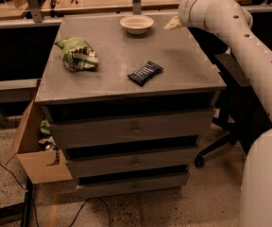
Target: Move paper bowl near rxbar blueberry
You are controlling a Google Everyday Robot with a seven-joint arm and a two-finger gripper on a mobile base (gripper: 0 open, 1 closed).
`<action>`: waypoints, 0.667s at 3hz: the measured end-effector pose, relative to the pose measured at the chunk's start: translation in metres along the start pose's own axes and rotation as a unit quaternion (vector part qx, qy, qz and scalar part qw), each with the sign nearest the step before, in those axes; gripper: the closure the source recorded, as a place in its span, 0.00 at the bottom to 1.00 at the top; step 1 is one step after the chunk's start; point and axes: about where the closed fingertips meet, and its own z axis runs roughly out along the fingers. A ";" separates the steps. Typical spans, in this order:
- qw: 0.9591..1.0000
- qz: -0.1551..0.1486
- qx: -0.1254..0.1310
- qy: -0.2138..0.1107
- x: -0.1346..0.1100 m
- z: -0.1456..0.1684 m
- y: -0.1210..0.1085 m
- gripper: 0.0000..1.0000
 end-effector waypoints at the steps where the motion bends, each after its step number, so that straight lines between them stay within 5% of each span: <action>1: 1.000 -0.001 -0.019 0.016 0.005 0.019 0.007 0.21; 2: 0.999 -0.004 -0.047 0.012 0.002 0.036 0.022 0.02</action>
Offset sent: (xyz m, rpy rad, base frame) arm 0.0468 0.0231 -0.0380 -0.0862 0.1356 0.0138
